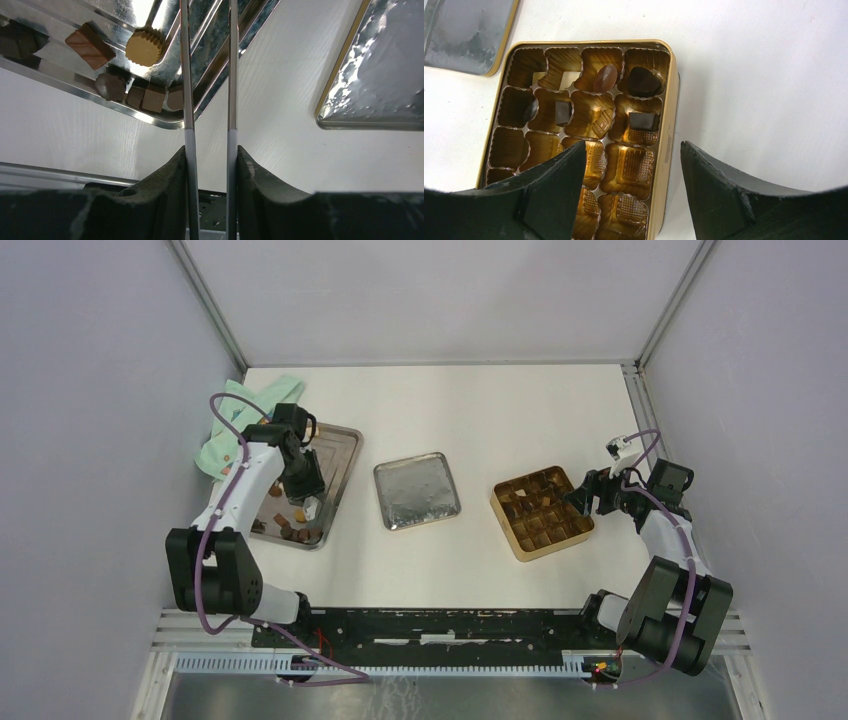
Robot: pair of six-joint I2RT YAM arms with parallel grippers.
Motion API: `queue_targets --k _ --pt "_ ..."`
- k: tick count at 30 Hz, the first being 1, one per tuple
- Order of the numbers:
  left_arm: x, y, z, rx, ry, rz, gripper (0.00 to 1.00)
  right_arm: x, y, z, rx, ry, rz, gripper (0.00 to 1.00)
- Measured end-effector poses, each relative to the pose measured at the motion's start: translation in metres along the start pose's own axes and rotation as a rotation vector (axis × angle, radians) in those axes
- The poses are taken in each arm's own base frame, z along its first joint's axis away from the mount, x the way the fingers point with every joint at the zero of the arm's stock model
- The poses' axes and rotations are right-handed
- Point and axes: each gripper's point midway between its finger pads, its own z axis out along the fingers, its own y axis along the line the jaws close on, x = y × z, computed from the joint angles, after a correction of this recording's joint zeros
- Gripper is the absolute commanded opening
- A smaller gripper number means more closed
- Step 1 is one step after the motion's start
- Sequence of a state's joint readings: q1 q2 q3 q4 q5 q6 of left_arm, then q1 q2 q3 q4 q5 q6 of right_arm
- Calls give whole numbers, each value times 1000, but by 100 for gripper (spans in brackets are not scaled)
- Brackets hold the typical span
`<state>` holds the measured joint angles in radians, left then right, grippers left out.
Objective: Pack the chocolate
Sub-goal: Pick up the fake chocolate from the plate.
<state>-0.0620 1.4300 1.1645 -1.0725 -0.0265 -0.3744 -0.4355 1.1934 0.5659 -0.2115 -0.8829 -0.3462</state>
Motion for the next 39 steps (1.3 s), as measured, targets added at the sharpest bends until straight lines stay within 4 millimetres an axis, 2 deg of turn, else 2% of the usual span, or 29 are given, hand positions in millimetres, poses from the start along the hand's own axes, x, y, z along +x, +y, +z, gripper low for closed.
queue_targets --k 7,20,31,35,36,39 --pt "2 1 2 -12 27 2 34 0 0 0 0 1 1 75" --pt "2 1 2 -16 38 3 42 1 0 1 -2 4 4 75" --pt "-1 1 4 -25 39 3 44 2 0 1 -2 4 4 75" --pt "-1 3 4 -32 36 4 41 2 0 1 -2 4 2 75" --pt "-1 3 4 -32 36 4 38 2 0 1 -2 5 3 75" --pt "-2 2 4 -31 34 4 19 3 -1 1 -4 8 7 75"
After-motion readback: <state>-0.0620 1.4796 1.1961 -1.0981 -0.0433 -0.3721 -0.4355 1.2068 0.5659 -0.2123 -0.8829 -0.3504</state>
